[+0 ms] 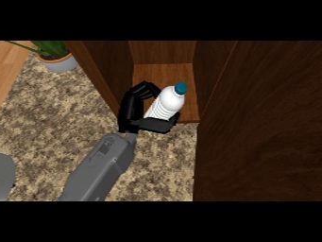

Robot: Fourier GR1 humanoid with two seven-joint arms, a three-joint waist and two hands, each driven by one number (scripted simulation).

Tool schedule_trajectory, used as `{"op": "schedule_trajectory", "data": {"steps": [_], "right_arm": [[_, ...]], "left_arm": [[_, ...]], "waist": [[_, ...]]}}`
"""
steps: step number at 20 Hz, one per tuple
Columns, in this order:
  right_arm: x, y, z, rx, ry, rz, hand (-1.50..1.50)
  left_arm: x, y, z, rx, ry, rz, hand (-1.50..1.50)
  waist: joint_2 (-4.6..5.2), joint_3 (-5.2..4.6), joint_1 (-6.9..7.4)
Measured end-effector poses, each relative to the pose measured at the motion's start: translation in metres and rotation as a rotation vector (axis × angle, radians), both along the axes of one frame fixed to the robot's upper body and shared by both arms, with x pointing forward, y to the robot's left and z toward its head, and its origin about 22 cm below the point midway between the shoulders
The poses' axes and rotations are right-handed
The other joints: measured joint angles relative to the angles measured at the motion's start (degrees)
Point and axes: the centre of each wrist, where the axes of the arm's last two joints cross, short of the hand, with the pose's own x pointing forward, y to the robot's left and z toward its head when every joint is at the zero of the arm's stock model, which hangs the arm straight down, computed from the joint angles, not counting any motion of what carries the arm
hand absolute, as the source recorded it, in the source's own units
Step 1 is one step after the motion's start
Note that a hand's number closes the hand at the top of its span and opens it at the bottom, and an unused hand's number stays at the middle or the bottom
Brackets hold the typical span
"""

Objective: Pick up the bottled water, place it into the cabinet and close the cabinet

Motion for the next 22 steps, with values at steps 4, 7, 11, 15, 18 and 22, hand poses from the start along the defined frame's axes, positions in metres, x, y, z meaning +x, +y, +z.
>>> {"op": "schedule_trajectory", "data": {"steps": [4, 7, 11, 15, 18, 22], "right_arm": [[0.000, -0.004, 0.001, -0.016, -0.001, 0.001, -1.50], [0.001, -0.006, -0.001, -0.019, -0.015, 0.004, -1.50], [0.003, -0.012, 0.001, -0.037, -0.019, 0.010, -1.50], [0.006, -0.011, 0.000, -0.020, -0.032, 0.017, -1.50], [0.006, -0.010, -0.002, -0.007, -0.043, 0.022, -1.50], [0.007, -0.012, -0.002, -0.012, -0.045, 0.027, -1.50]], "left_arm": [[0.016, -0.016, 0.018, 0.064, 0.017, 0.024, 1.50], [0.032, -0.022, 0.029, 0.087, 0.039, 0.066, 1.50], [0.048, -0.023, 0.036, 0.114, 0.071, 0.100, 1.50], [0.060, -0.020, 0.035, 0.221, 0.065, 0.140, 1.50], [0.070, -0.010, 0.034, 0.304, 0.071, 0.186, 1.50], [0.076, 0.000, 0.030, 0.342, 0.110, 0.260, 1.50]], "waist": [[0.17, -0.01, -0.42], [0.39, -0.01, -1.01], [0.59, -0.02, -1.20], [0.87, -0.02, -1.90], [1.06, -0.02, -2.28], [1.36, -0.03, -2.59]]}}
